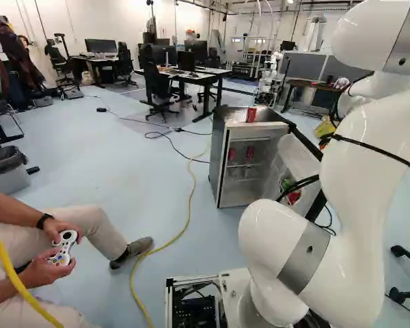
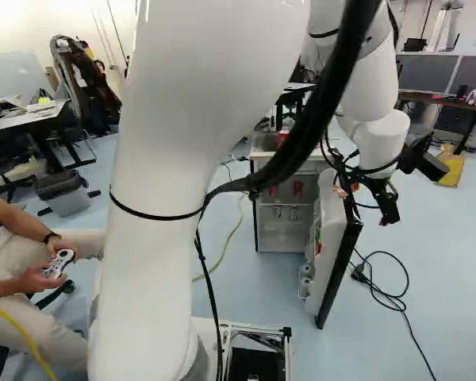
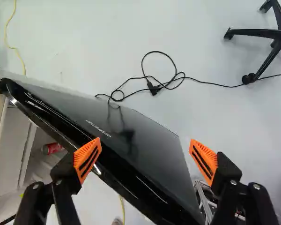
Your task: Grab a drink from the fridge
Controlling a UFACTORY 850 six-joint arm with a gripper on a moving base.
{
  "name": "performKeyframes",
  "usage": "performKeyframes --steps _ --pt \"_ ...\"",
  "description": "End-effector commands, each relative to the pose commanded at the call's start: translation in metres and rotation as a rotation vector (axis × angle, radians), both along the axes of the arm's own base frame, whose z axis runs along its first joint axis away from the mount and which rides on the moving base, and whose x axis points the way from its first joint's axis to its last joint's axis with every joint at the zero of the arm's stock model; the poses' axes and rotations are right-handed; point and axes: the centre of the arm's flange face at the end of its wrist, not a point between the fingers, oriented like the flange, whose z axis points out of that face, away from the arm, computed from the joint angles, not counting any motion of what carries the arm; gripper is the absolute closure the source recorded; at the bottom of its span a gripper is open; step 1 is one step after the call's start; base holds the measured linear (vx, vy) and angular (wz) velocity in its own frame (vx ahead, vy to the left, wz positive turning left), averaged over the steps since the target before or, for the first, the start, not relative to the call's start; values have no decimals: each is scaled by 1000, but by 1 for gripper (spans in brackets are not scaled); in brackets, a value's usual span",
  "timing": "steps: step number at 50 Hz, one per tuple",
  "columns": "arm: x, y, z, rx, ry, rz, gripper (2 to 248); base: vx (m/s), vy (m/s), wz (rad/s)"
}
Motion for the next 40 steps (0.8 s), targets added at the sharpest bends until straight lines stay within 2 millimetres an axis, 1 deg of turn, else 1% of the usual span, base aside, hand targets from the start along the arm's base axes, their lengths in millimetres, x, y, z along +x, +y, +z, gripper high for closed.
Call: performKeyframes --steps 40 --pt "-3 55 2 23 18 55 3 0 0 0"
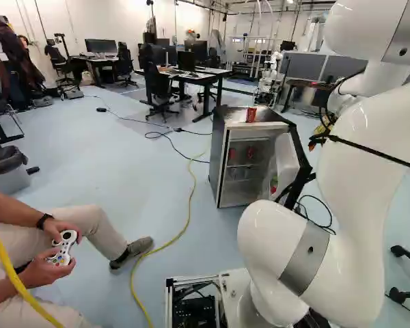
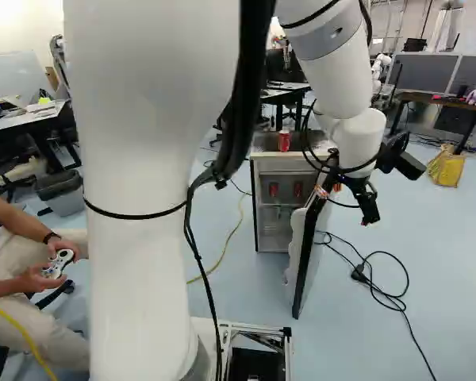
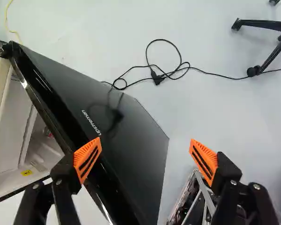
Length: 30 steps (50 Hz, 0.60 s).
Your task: Grab a drink from the fridge
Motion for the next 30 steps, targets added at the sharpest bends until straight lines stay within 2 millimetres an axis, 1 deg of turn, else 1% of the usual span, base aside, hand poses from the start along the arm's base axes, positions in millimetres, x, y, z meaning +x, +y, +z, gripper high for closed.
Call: performKeyframes --steps 30 --pt "0 45 1 14 12 55 3 0 0 0"
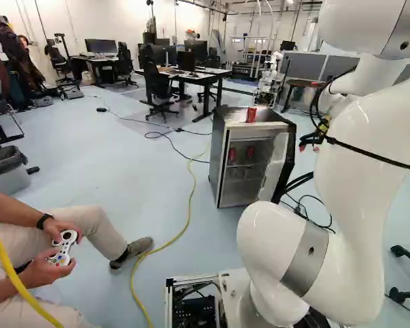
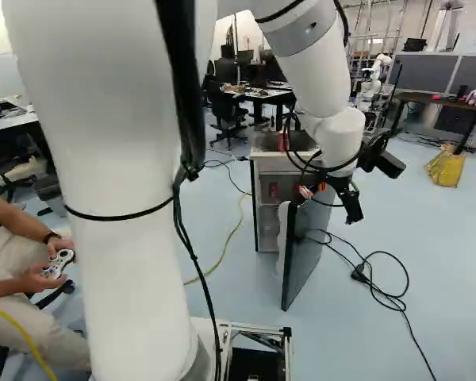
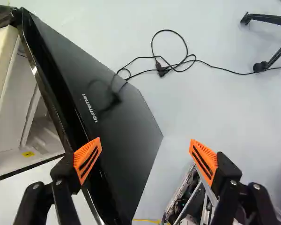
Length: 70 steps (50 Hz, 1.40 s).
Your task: Grab a drink from the fridge
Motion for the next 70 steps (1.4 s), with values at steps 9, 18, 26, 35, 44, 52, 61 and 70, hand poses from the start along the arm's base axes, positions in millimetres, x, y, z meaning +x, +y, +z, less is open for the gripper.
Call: performKeyframes --steps 9,18,26,35,44,52,61,70 --pt "0 14 0 4 3 18 3 0 0 0" --pt "0 28 0 7 7 38 3 0 0 0" --pt "0 41 0 9 9 56 3 0 0 0" --pt "2 55 0 12 12 80 3 0 0 0" --pt "7 68 0 13 13 107 3 0 0 0" --pt "14 78 0 13 13 131 3 0 0 0" --pt "22 86 0 12 13 156 3 0 0 0" --pt "31 94 0 12 13 179 3 0 0 0"
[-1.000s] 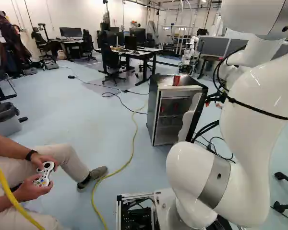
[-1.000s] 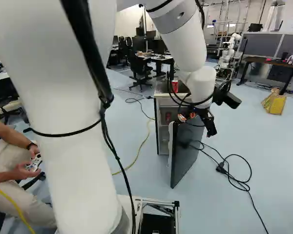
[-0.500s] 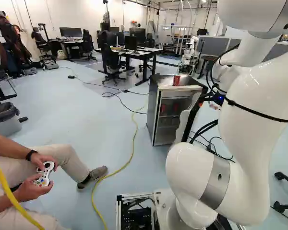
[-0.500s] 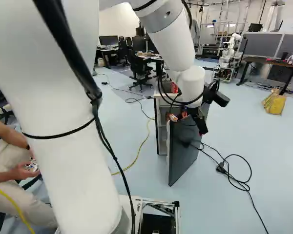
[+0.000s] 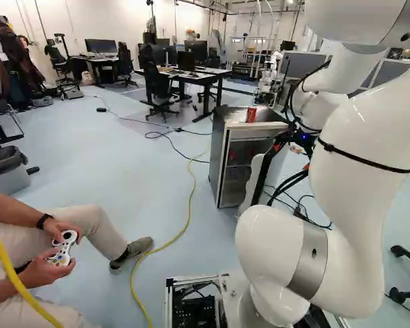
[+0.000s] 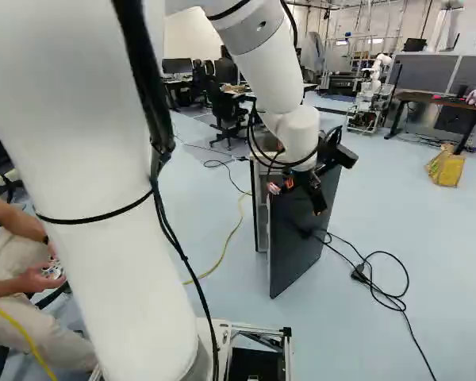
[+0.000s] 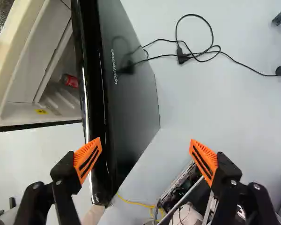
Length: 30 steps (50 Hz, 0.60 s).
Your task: Grab a drink from the fridge
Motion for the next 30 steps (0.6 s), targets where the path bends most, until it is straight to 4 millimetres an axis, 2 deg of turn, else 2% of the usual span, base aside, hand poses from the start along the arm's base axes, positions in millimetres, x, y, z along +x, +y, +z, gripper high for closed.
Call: performKeyframes --steps 30 --pt "31 25 0 -3 -4 78 3 0 0 0"
